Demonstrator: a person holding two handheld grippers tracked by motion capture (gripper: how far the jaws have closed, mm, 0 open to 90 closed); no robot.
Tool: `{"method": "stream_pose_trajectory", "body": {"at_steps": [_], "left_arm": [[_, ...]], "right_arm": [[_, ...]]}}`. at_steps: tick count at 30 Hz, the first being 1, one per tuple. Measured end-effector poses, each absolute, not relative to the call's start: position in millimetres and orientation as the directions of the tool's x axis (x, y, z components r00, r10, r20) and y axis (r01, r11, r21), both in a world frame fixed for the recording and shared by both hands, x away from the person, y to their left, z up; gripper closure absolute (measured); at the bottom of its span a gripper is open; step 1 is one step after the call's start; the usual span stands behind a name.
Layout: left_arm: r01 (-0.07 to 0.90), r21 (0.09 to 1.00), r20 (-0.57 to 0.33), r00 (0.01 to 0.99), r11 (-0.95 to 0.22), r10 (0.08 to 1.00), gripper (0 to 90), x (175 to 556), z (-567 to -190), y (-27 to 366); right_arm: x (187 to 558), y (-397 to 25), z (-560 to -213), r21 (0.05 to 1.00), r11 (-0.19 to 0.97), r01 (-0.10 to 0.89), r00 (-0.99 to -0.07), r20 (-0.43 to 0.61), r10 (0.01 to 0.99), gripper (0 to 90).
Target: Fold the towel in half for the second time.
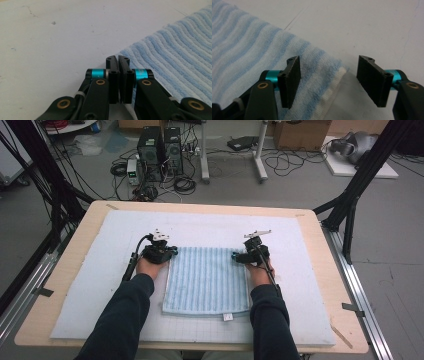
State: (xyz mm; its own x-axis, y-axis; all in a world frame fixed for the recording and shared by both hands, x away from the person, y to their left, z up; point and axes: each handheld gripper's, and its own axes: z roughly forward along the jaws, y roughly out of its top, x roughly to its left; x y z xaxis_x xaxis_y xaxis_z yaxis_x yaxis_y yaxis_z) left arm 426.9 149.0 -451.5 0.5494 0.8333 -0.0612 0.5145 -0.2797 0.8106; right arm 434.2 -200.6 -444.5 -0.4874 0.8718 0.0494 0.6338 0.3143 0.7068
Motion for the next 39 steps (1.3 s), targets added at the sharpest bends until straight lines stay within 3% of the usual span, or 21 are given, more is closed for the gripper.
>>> {"method": "stream_pose_trajectory", "body": {"at_steps": [2,4,6,13,19,27,39], "left_arm": [[0.521,0.813,-0.081,0.545,-0.261,0.835,87.4,427.0,-451.3,150.3],[0.537,0.813,-0.118,0.531,-0.226,0.839,87.5,426.9,-450.5,152.3],[0.534,0.819,-0.132,0.529,-0.208,0.838,87.6,425.9,-447.7,154.0],[0.487,0.869,-0.220,0.536,-0.086,0.815,87.2,416.5,-425.1,161.9],[0.429,0.900,-0.208,0.582,-0.080,0.786,87.3,395.8,-410.3,163.6],[0.380,0.922,-0.202,0.629,-0.071,0.750,87.3,364.4,-403.0,170.6],[0.380,0.920,-0.201,0.673,-0.099,0.712,87.2,329.7,-409.0,177.2]], "right_arm": [[433.6,-201.2,-443.1,0.705,0.321,0.632,-0.503,0.058,0.863,51.7],[432.3,-201.6,-442.1,0.705,0.316,0.635,-0.525,0.093,0.846,76.7],[431.0,-199.9,-441.2,0.706,0.322,0.630,-0.538,0.098,0.837,83.2],[419.5,-201.2,-422.1,0.769,0.316,0.555,-0.550,0.055,0.833,84.1],[397.3,-208.2,-410.6,0.827,0.260,0.498,-0.560,0.078,0.825,83.8],[364.8,-209.7,-397.3,0.865,0.291,0.410,-0.606,0.019,0.796,83.4],[334.6,-213.7,-403.4,0.877,0.282,0.389,-0.634,0.033,0.773,83.3]]}}
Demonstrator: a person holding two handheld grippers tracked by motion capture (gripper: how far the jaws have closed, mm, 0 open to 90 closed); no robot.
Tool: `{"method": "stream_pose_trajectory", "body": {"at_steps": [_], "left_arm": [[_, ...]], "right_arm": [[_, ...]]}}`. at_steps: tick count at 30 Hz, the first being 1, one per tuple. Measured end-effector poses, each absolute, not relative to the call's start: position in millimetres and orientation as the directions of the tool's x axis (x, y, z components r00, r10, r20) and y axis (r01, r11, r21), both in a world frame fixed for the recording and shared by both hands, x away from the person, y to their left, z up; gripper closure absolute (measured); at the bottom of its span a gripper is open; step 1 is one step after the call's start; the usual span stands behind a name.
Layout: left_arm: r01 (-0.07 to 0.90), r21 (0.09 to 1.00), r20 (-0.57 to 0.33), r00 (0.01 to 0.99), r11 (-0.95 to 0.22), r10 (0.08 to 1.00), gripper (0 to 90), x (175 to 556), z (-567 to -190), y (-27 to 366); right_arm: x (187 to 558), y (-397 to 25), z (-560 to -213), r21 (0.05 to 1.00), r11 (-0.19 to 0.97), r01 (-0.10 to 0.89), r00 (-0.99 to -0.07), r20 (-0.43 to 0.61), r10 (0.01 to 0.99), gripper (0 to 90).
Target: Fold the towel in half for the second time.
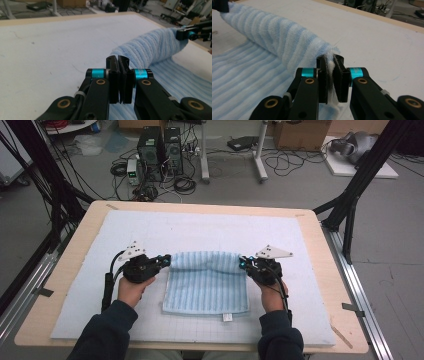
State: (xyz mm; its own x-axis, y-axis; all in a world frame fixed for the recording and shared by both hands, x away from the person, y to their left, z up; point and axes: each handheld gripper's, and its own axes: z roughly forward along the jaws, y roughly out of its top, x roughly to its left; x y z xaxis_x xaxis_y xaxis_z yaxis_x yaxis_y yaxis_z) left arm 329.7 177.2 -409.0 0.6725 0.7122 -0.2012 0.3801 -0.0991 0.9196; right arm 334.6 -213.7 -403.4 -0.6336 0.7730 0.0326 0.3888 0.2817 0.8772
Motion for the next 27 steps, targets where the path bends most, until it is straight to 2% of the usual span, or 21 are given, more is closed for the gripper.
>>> {"method": "stream_pose_trajectory", "body": {"at_steps": [9,14,27], "left_arm": [[0.357,0.924,-0.178,0.713,-0.133,0.678,87.0,302.6,-419.2,179.2],[0.347,0.921,-0.144,0.726,-0.177,0.672,86.9,293.3,-424.7,181.0],[0.362,0.904,-0.127,0.736,-0.227,0.665,85.9,268.2,-442.9,188.0]], "right_arm": [[303.5,-217.0,-416.8,0.883,0.281,0.377,-0.672,0.052,0.739,83.0],[292.8,-217.1,-424.7,0.873,0.308,0.379,-0.682,0.038,0.731,82.0],[262.1,-218.9,-435.1,0.856,0.353,0.377,-0.687,0.003,0.726,81.4]]}}
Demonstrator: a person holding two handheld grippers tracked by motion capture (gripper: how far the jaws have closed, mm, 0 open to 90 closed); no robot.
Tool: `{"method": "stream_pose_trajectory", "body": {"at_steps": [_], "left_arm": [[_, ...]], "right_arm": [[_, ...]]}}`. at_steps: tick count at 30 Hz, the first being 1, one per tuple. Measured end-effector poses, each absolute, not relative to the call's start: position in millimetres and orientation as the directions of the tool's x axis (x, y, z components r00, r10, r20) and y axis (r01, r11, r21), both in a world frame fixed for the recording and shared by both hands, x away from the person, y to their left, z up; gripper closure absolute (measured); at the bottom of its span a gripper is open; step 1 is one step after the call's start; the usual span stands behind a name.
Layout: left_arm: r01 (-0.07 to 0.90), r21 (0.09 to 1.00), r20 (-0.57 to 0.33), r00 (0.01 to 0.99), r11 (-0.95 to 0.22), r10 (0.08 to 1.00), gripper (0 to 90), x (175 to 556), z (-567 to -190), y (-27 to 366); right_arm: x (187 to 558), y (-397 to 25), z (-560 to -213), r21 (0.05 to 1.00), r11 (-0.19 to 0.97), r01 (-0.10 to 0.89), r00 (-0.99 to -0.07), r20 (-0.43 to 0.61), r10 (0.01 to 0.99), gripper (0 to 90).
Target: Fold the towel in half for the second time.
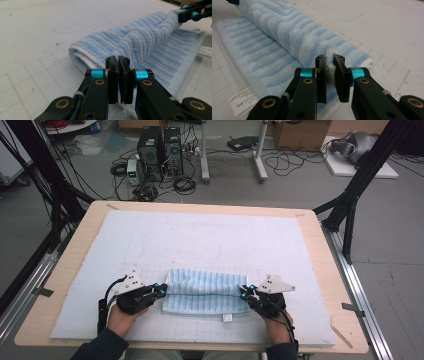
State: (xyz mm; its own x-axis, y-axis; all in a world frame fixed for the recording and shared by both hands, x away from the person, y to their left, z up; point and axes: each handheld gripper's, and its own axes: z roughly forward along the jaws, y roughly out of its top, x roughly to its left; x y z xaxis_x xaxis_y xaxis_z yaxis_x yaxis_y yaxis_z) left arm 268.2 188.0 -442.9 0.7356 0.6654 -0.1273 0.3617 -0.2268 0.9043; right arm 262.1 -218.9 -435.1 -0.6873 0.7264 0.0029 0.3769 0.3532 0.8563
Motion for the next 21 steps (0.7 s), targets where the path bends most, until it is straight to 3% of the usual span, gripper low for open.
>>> {"method": "stream_pose_trajectory", "body": {"at_steps": [5,8,11,12,16,21], "left_arm": [[0.357,0.906,-0.131,0.745,-0.226,0.654,80.9,258.8,-446.6,192.7],[0.379,0.901,-0.155,0.734,-0.209,0.661,55.1,254.8,-447.8,195.0],[0.379,0.909,-0.175,0.723,-0.171,0.669,46.5,252.7,-445.6,200.2],[0.382,0.911,-0.188,0.717,-0.153,0.671,45.1,253.2,-444.5,202.1],[0.397,0.912,-0.226,0.689,-0.098,0.689,43.7,258.9,-439.2,207.0],[0.433,0.899,-0.264,0.657,-0.067,0.706,47.6,270.8,-437.0,203.1]], "right_arm": [[253.0,-223.2,-439.0,0.861,0.347,0.373,-0.685,0.003,0.728,81.7],[246.2,-225.3,-441.9,0.859,0.343,0.381,-0.685,0.014,0.728,79.1],[238.9,-227.1,-439.0,0.868,0.329,0.373,-0.679,0.014,0.734,67.9],[237.3,-228.3,-436.9,0.873,0.318,0.369,-0.674,0.015,0.738,62.2],[233.8,-233.5,-424.9,0.904,0.240,0.355,-0.650,0.054,0.758,54.3],[242.6,-229.6,-418.2,0.902,0.207,0.379,-0.619,0.081,0.781,52.7]]}}
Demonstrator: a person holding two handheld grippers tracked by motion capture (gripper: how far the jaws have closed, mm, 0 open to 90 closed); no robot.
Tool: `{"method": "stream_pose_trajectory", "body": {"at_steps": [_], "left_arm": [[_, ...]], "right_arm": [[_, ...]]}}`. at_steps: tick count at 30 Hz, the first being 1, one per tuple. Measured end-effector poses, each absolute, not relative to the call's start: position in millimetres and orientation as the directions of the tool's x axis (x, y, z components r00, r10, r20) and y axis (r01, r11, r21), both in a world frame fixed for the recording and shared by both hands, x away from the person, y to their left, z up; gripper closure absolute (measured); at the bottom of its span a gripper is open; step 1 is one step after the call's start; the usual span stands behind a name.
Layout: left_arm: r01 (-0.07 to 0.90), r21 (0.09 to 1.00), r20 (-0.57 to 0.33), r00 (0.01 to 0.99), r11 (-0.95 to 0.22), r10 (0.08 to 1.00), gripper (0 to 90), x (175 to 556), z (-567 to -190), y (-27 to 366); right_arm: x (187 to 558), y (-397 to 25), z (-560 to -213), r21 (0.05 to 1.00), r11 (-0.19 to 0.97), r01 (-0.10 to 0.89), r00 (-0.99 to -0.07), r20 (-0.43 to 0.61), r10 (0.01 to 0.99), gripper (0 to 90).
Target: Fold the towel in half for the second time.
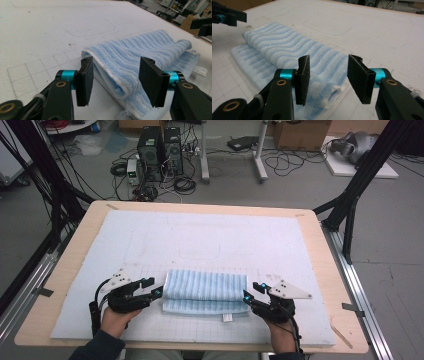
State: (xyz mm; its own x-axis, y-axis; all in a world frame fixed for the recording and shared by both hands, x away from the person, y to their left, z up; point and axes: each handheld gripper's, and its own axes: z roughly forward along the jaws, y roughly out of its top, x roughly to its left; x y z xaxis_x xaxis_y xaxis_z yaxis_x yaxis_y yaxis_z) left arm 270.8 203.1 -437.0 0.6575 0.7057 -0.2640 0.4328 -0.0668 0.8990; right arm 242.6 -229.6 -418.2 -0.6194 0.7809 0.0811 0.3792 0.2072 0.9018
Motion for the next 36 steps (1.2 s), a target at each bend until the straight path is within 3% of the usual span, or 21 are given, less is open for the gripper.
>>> {"method": "stream_pose_trajectory", "body": {"at_steps": [3,7,10,11,24,34,36], "left_arm": [[0.477,0.873,-0.280,0.659,-0.101,0.698,53.6,275.0,-442.4,195.5],[0.521,0.838,-0.279,0.665,-0.163,0.693,65.3,277.6,-449.3,187.5],[0.512,0.833,-0.251,0.688,-0.210,0.681,86.7,275.0,-450.3,185.2],[0.511,0.833,-0.251,0.692,-0.213,0.677,87.8,274.0,-449.9,184.6],[0.508,0.858,-0.384,0.728,-0.071,0.567,88.5,256.7,-428.2,198.5],[0.524,0.837,-0.351,0.736,-0.159,0.578,88.3,236.5,-443.2,198.8],[0.525,0.838,-0.348,0.723,-0.148,0.596,83.7,236.7,-444.1,198.5]], "right_arm": [[247.8,-220.5,-424.6,0.875,0.249,0.416,-0.626,0.076,0.776,54.0],[252.5,-214.4,-438.1,0.817,0.324,0.478,-0.640,0.071,0.765,62.1],[252.2,-215.1,-443.2,0.805,0.336,0.489,-0.653,0.083,0.753,77.8],[252.0,-216.0,-443.2,0.803,0.335,0.493,-0.660,0.094,0.746,84.0],[237.8,-224.1,-421.9,0.857,0.305,0.416,-0.667,0.060,0.743,86.5],[215.1,-223.8,-426.3,0.833,0.363,0.417,-0.685,0.025,0.729,85.1],[215.0,-222.5,-431.8,0.821,0.372,0.433,-0.683,0.030,0.729,80.8]]}}
